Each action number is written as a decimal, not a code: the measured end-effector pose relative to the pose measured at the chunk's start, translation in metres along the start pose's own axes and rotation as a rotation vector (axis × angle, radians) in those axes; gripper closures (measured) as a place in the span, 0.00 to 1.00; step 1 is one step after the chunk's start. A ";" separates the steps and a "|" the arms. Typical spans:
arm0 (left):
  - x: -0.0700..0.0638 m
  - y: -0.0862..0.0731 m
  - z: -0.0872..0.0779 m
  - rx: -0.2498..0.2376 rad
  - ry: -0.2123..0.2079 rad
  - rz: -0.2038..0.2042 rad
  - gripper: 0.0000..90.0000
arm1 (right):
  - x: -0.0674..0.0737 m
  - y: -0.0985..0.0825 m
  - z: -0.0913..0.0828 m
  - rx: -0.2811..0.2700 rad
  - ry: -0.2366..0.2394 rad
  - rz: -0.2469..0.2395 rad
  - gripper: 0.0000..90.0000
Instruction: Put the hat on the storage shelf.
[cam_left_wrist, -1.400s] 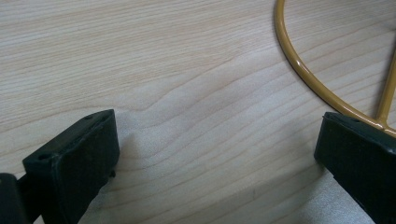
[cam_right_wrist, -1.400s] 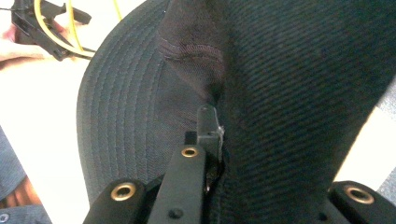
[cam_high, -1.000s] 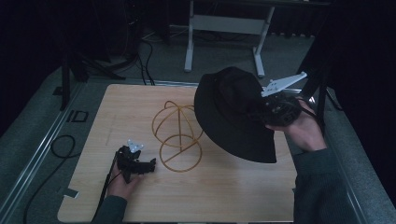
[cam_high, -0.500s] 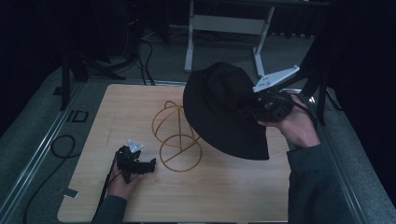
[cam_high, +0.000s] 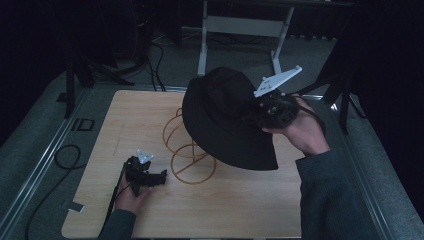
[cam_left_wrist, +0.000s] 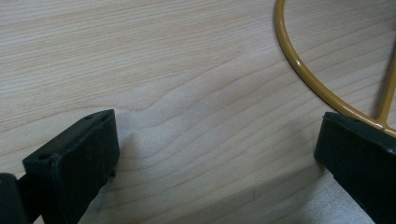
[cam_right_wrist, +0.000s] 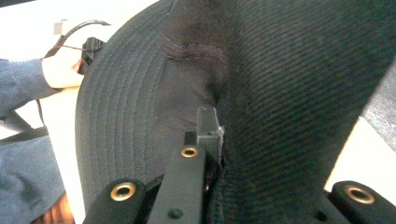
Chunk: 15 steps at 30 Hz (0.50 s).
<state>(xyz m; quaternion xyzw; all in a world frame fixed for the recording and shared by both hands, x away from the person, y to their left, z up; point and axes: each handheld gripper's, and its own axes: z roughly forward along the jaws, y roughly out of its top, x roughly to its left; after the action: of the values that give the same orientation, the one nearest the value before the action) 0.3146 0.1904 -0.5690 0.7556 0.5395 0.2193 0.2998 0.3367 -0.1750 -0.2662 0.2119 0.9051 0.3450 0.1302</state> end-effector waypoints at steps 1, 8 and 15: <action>0.000 0.000 0.000 0.000 0.000 0.000 0.00 | 0.001 0.002 0.002 0.002 0.001 -0.004 0.97; 0.000 0.000 0.000 0.000 0.001 0.000 0.00 | 0.007 0.015 0.013 0.007 0.017 -0.023 0.97; 0.000 0.000 0.000 0.000 0.000 -0.001 0.00 | 0.008 0.025 0.020 0.005 0.027 -0.029 0.97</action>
<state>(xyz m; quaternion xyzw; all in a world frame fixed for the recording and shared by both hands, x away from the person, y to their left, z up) 0.3146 0.1904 -0.5690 0.7555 0.5398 0.2191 0.2999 0.3446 -0.1426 -0.2647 0.1942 0.9105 0.3438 0.1224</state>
